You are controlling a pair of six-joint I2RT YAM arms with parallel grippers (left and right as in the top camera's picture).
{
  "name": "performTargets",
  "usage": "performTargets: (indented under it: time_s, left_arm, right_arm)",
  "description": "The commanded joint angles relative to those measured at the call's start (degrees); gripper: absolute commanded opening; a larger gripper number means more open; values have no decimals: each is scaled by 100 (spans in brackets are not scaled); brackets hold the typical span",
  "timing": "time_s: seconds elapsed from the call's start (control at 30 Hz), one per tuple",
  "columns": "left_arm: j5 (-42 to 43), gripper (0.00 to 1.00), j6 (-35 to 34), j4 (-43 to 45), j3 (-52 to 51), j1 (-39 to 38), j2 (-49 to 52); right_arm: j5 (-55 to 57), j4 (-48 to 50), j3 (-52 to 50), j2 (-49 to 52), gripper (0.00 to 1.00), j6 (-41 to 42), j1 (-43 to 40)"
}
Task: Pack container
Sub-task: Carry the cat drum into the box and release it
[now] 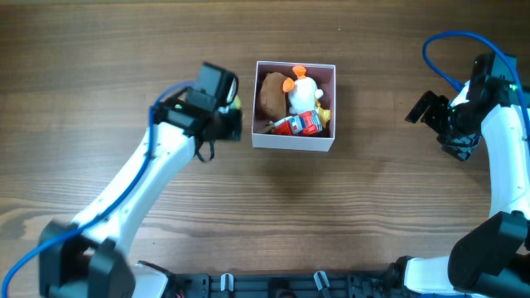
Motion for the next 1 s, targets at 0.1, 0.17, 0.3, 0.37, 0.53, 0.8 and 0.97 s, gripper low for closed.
performTargets:
  time_s: [0.1, 0.17, 0.3, 0.37, 0.53, 0.8, 0.97]
  left_arm:
    - [435, 4, 914, 717, 337, -317, -92]
    - [479, 4, 916, 955, 337, -398, 114]
    - [479, 4, 1231, 1285, 337, -581, 599]
    - [481, 4, 1342, 1377, 337, -640, 866]
    - [540, 4, 1349, 1462, 337, -667, 1329]
    - [564, 4, 1368, 1547, 337, -686, 1578]
    - [573, 37, 1316, 1523, 363, -697, 1515]
  right_arm:
    - [-76, 17, -22, 33, 100, -24, -2]
    - [-76, 17, -22, 33, 100, -22, -2]
    - [-76, 15, -22, 33, 100, -22, -2]
    - [-76, 11, -22, 33, 100, -22, -2]
    - [-79, -33, -22, 33, 100, -20, -2]
    - [-118, -35, -22, 33, 100, -24, -2]
    - [-118, -52, -22, 33, 100, -24, -2]
